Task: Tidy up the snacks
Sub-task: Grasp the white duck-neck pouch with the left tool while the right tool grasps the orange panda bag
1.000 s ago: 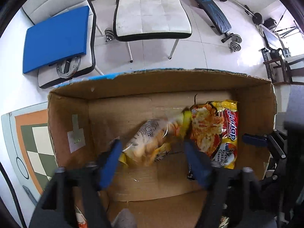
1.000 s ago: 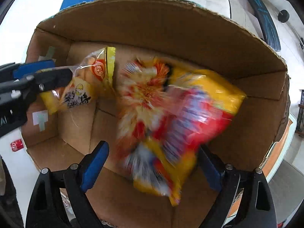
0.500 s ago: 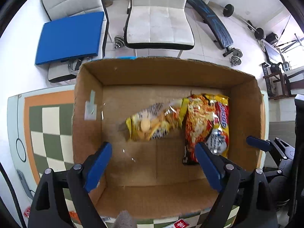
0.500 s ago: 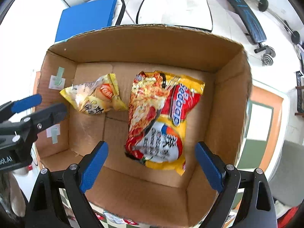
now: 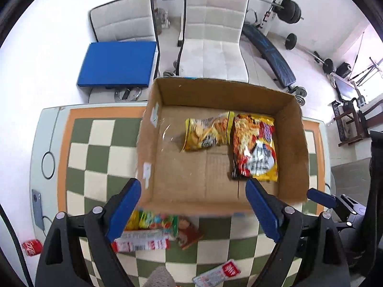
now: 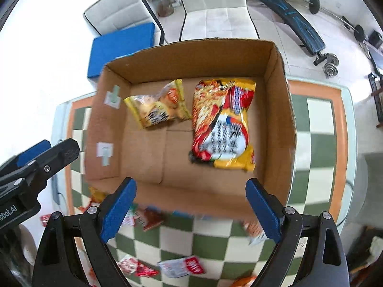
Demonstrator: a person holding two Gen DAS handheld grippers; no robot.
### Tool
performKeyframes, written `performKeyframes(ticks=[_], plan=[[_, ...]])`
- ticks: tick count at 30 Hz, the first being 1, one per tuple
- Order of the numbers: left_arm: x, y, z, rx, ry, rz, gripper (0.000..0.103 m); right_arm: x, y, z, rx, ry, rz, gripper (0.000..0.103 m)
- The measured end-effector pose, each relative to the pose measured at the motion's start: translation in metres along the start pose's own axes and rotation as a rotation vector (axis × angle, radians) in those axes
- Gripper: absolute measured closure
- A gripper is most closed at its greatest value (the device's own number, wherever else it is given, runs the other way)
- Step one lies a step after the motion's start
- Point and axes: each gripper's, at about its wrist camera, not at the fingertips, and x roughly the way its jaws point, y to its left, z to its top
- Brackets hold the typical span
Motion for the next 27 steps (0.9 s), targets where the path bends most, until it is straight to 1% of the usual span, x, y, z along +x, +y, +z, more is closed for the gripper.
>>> performKeyframes(ticks=[2,3,5,7,8,9,11,13,14,17,21,24,27], plan=[[-0.011,0.002,-0.022,0.021,-0.010,0.019,0.013,-0.009,0.001,-0.022,0.029,-0.006,0.013,0.008],[-0.015,0.003,-0.039,0.043,-0.010,0.022,0.013,-0.013,0.001,-0.037,0.050,-0.004,0.021,0.008],[-0.016,0.006,-0.071,0.078,0.013,0.052,0.013,-0.015,-0.003,-0.064,0.086,0.005,0.031,0.008],[-0.013,0.008,-0.105,0.124,0.035,0.077,0.013,-0.009,-0.008,-0.095,0.123,0.037,0.033,0.008],[-0.007,0.011,-0.129,0.144,0.059,0.108,0.013,-0.004,-0.013,-0.114,0.150,0.057,0.029,0.008],[-0.001,0.013,-0.146,0.169,0.080,0.121,0.013,0.000,-0.016,-0.127,0.167,0.075,0.022,0.008],[0.020,0.018,-0.187,0.227,0.158,0.151,0.013,0.015,-0.025,-0.162,0.208,0.130,0.022,0.008],[0.037,0.024,-0.219,0.266,0.216,0.168,0.013,0.030,-0.032,-0.189,0.245,0.176,0.016,0.008],[0.051,0.030,-0.240,0.287,0.261,0.182,0.013,0.038,-0.035,-0.204,0.265,0.198,0.014,0.008],[0.077,0.049,-0.279,0.302,0.347,0.214,0.013,0.060,-0.042,-0.240,0.320,0.259,0.019,0.008],[0.111,0.073,-0.318,0.303,0.450,0.235,0.013,0.078,-0.040,-0.261,0.332,0.291,0.008,0.008],[0.130,0.079,-0.332,0.309,0.494,0.240,0.013,0.087,-0.032,-0.266,0.322,0.306,-0.003,0.008],[0.147,0.079,-0.337,0.318,0.522,0.233,0.013,0.094,-0.022,-0.268,0.297,0.316,-0.004,0.008]])
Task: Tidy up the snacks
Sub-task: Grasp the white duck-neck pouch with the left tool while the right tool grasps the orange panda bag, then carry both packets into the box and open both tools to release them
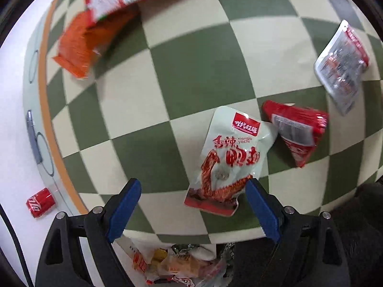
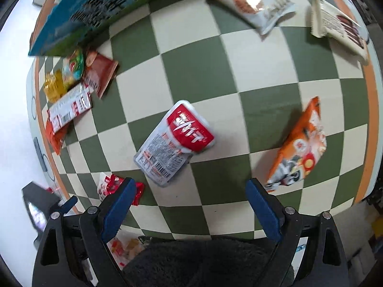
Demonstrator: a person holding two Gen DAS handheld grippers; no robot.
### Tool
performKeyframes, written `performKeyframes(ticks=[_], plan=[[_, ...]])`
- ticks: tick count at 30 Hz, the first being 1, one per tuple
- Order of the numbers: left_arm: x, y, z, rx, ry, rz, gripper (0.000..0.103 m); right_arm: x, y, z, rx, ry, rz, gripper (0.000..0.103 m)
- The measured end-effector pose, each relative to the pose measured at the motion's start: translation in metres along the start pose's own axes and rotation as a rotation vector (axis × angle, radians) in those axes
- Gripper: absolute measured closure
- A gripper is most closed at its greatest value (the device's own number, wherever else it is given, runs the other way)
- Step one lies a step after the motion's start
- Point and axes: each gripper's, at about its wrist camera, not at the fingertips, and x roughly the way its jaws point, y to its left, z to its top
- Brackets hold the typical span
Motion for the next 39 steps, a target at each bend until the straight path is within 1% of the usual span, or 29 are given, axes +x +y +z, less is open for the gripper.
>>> performKeyframes(ticks=[2,3,4,5,6,7,8,11,13,15,16,19,21,23,25,26,28,29,30,31,32,33,34,36,38,39], plan=[[0.001,-0.004,0.006,0.012,-0.015,-0.047,0.013,0.003,0.007,-0.001,-0.018,0.003,-0.003,0.008],[0.001,-0.006,0.007,0.018,-0.023,-0.031,0.013,0.003,0.009,-0.002,-0.021,0.004,-0.004,0.008],[0.002,-0.010,0.010,0.029,-0.030,-0.010,0.020,0.004,0.009,-0.003,-0.021,0.004,-0.006,0.008],[0.004,-0.012,0.011,0.031,-0.023,-0.010,0.030,0.003,0.009,-0.004,-0.017,0.001,-0.007,0.008],[0.002,-0.010,0.013,0.016,-0.024,-0.032,0.036,0.001,0.007,-0.004,-0.009,-0.003,-0.006,0.008],[0.001,-0.010,0.014,0.005,-0.019,-0.055,0.045,-0.001,0.003,-0.005,0.004,-0.008,-0.003,0.008],[0.001,-0.010,0.015,-0.004,-0.010,-0.073,0.050,-0.005,-0.002,-0.005,0.021,-0.013,0.003,0.008],[0.000,-0.007,0.016,-0.059,-0.003,-0.078,0.050,-0.014,-0.022,-0.005,0.078,-0.035,0.014,0.008],[-0.001,-0.003,0.016,-0.120,0.015,-0.126,0.050,-0.020,-0.042,-0.004,0.141,-0.052,0.022,0.008],[-0.004,0.002,0.016,-0.164,0.017,-0.172,0.050,-0.022,-0.063,-0.002,0.211,-0.060,0.040,0.008],[-0.008,0.004,0.018,-0.189,0.012,-0.184,0.050,-0.021,-0.073,0.000,0.244,-0.058,0.048,0.008],[-0.018,0.010,0.021,-0.234,-0.008,-0.198,0.050,-0.009,-0.101,0.009,0.326,-0.028,0.055,0.008],[-0.024,0.012,0.026,-0.257,-0.016,-0.203,0.050,0.000,-0.112,0.012,0.365,-0.015,0.064,0.008],[-0.028,0.014,0.031,-0.270,-0.020,-0.209,0.050,0.009,-0.119,0.014,0.383,0.006,0.056,0.008],[-0.034,0.015,0.038,-0.278,-0.031,-0.206,0.050,0.017,-0.125,0.015,0.404,0.015,0.066,0.008],[-0.037,0.015,0.039,-0.279,-0.036,-0.204,0.050,0.022,-0.128,0.015,0.413,0.029,0.048,0.008],[-0.046,0.015,0.046,-0.284,-0.045,-0.204,0.050,0.030,-0.133,0.013,0.437,0.044,0.057,0.010],[-0.051,0.013,0.047,-0.288,-0.049,-0.205,0.050,0.033,-0.136,0.011,0.450,0.049,0.058,0.013],[-0.057,0.013,0.051,-0.293,-0.054,-0.206,0.050,0.035,-0.139,0.010,0.457,0.045,0.063,0.031],[-0.062,0.013,0.054,-0.295,-0.063,-0.208,0.050,0.036,-0.141,0.008,0.460,0.035,0.064,0.041],[-0.064,0.017,0.045,-0.296,-0.070,-0.207,0.050,0.036,-0.142,0.007,0.458,0.023,0.062,0.041],[-0.069,0.018,0.047,-0.301,-0.077,-0.205,0.050,0.032,-0.142,0.006,0.452,-0.002,0.066,0.048],[-0.075,0.018,0.049,-0.303,-0.085,-0.206,0.050,0.028,-0.140,0.005,0.431,-0.028,0.055,0.050],[-0.089,0.018,0.052,-0.305,-0.100,-0.216,0.050,0.019,-0.132,0.005,0.374,-0.074,0.032,0.052],[-0.105,0.015,0.056,-0.304,-0.122,-0.229,0.050,0.011,-0.123,0.006,0.329,-0.101,0.043,0.053],[-0.113,0.024,0.052,-0.305,-0.133,-0.237,0.050,0.006,-0.117,0.008,0.310,-0.109,0.052,0.053]])
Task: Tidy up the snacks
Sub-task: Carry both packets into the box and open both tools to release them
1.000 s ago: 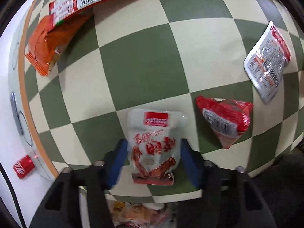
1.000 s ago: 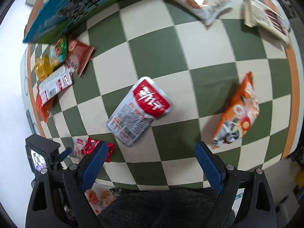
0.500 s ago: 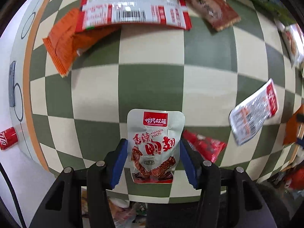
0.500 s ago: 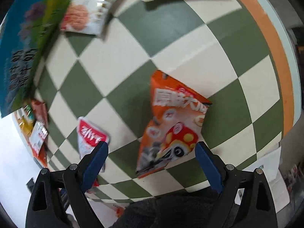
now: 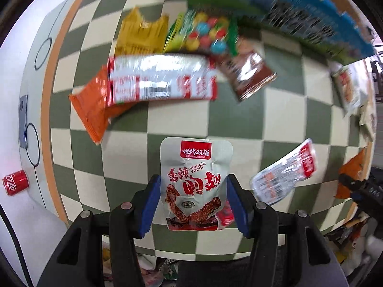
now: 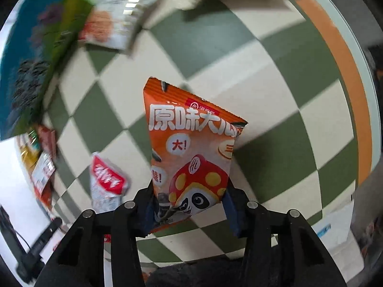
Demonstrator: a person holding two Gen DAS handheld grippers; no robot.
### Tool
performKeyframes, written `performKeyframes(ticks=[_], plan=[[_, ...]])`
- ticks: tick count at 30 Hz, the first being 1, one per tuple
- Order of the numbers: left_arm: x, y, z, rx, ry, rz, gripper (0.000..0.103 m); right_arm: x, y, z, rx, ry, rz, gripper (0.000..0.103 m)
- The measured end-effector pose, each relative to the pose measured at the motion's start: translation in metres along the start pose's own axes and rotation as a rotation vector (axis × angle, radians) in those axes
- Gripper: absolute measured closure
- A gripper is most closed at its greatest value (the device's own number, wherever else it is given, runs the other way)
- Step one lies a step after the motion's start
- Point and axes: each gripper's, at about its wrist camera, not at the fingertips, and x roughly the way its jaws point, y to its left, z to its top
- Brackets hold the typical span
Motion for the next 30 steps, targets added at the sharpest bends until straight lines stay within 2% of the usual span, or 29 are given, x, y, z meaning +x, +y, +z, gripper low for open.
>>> performKeyframes(ticks=[7,13,18,23,30], plan=[[-0.072,-0.024,0.030,0.019,-0.098,-0.115,0.050,-0.043,0.053,0.002,-0.171,-0.064,0.095,0.054],[-0.119,-0.056,0.090,0.046,-0.196,-0.163,0.050,-0.108,0.115,0.013,-0.311,-0.151,0.198,0.054],[-0.146,-0.063,0.147,0.042,-0.231,-0.172,0.051,-0.157,0.173,0.044,-0.404,-0.199,0.264,0.054],[-0.148,-0.065,0.213,0.033,-0.204,-0.165,0.051,-0.169,0.227,0.081,-0.477,-0.229,0.242,0.054],[-0.101,-0.060,0.281,0.006,-0.067,-0.167,0.050,-0.127,0.279,0.132,-0.517,-0.123,0.185,0.054]])
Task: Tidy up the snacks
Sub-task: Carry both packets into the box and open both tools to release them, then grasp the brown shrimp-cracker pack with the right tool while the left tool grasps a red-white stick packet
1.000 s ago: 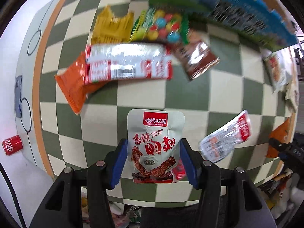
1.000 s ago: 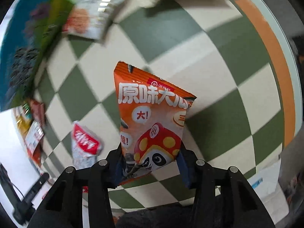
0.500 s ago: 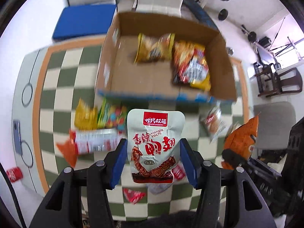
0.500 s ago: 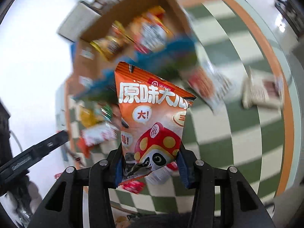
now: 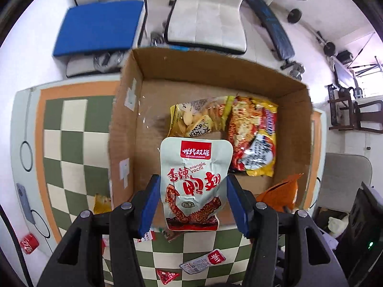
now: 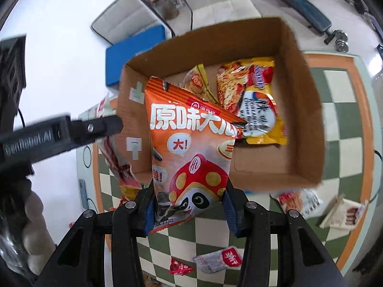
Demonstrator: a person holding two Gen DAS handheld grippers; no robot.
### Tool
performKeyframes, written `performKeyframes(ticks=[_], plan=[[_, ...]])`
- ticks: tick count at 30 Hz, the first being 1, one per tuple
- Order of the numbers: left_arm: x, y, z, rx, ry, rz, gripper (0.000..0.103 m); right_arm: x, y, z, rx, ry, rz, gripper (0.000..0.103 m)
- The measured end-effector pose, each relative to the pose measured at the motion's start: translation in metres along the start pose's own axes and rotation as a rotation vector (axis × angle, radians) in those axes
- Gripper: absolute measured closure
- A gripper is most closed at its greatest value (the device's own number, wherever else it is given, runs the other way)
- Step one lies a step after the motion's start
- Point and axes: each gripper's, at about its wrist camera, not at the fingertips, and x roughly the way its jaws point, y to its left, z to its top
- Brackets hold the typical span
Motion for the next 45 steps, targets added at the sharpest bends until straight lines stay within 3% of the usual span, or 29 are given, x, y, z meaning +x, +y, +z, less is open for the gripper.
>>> performKeyframes(ticks=[8,18,20,22,24,26,28,31,39,45], plan=[[0.062,0.014,0.025,-0.005,0.157,-0.012,0.050,0.060,-0.002,0.025,0.008,0.121,0.000,0.054],[0.086,0.021,0.023,-0.007,0.222,-0.031,0.050,0.098,0.004,0.032,-0.007,0.209,-0.032,0.052],[0.088,0.021,0.022,-0.005,0.226,-0.023,0.050,0.104,0.007,0.033,-0.006,0.229,-0.043,0.045],[0.087,0.021,0.019,0.000,0.222,-0.021,0.047,0.106,0.007,0.034,-0.006,0.233,-0.059,0.032],[0.084,0.023,0.017,-0.002,0.213,-0.018,0.042,0.108,0.011,0.036,-0.016,0.230,-0.078,0.031],[0.081,0.024,0.016,0.003,0.203,-0.015,0.029,0.106,0.009,0.037,-0.011,0.230,-0.084,0.030],[0.076,0.026,0.012,0.007,0.193,0.001,0.024,0.101,0.005,0.040,-0.007,0.224,-0.094,0.020],[0.070,0.028,0.008,0.019,0.180,0.023,0.015,0.091,0.001,0.041,-0.004,0.197,-0.120,0.013],[0.036,0.029,-0.009,0.036,0.091,0.021,0.014,0.061,-0.001,0.036,-0.034,0.111,-0.229,0.010],[-0.002,0.030,-0.034,0.020,-0.018,0.016,0.014,0.026,0.004,0.020,-0.050,0.025,-0.221,0.009]])
